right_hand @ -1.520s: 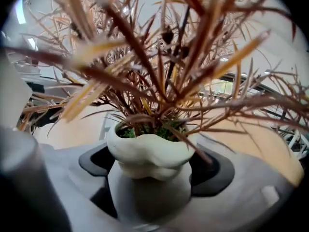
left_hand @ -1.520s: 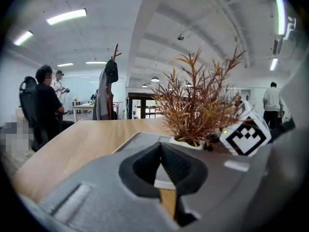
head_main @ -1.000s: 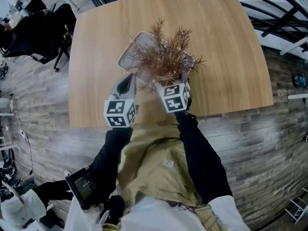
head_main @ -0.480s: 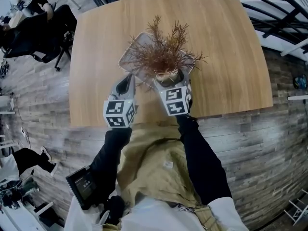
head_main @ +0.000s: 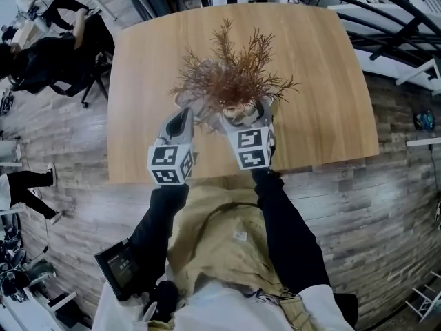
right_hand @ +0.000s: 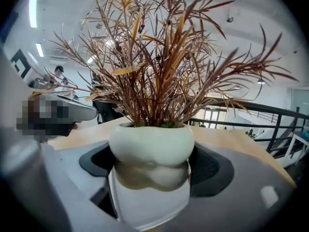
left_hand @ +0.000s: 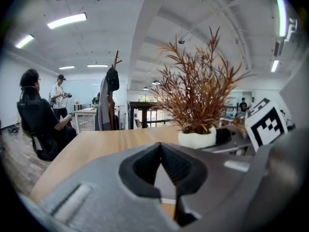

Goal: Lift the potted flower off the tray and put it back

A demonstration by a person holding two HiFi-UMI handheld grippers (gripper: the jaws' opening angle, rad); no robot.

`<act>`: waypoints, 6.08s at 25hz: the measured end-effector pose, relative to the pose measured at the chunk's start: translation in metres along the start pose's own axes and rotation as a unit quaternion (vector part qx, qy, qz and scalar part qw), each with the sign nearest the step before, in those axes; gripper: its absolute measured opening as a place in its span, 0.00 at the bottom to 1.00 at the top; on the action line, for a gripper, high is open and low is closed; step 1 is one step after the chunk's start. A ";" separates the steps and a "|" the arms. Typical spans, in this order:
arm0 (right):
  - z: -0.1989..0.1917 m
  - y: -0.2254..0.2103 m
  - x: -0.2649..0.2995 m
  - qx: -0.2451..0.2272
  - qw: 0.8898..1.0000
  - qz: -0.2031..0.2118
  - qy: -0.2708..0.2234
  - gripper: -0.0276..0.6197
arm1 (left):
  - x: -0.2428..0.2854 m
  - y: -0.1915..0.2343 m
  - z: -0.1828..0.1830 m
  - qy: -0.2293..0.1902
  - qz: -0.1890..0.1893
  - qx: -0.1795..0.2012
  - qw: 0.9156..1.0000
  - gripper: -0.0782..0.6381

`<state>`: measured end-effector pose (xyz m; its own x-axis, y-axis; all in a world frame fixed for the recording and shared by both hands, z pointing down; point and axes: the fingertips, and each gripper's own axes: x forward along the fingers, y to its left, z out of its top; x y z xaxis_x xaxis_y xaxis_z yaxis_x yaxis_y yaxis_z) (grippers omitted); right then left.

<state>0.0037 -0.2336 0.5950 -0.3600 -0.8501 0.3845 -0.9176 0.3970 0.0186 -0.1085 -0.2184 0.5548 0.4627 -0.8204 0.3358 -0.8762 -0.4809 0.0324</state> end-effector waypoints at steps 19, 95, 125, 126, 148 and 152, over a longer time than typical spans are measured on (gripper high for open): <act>0.181 -0.035 -0.091 0.004 0.998 -0.028 -0.064 0.78 | -0.040 -0.025 0.185 -0.089 -0.006 0.000 0.996 0.11; 0.296 -0.066 -0.097 -0.019 0.989 -0.050 -0.138 0.78 | -0.026 -0.002 0.292 -0.150 -0.027 0.022 0.988 0.11; 0.260 -0.060 -0.094 -0.005 0.990 -0.046 -0.130 0.78 | -0.030 -0.002 0.265 -0.129 -0.026 0.014 0.991 0.11; 0.258 -0.058 -0.095 -0.005 0.990 -0.046 -0.130 0.78 | -0.032 -0.002 0.263 -0.128 -0.025 0.014 0.991 0.11; 0.184 -0.023 -0.090 0.000 0.992 -0.044 -0.115 0.78 | -0.054 0.000 0.186 -0.095 -0.029 0.007 0.995 0.11; 0.160 -0.032 -0.079 0.000 0.993 -0.040 -0.109 0.78 | -0.038 -0.005 0.165 -0.087 -0.029 0.003 0.996 0.11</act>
<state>0.0347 -0.2345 0.4164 -0.3131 -0.9340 0.1719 -0.9449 0.3245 0.0421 -0.0993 -0.2362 0.3863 0.5295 -0.8319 0.1658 -0.8466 -0.5306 0.0416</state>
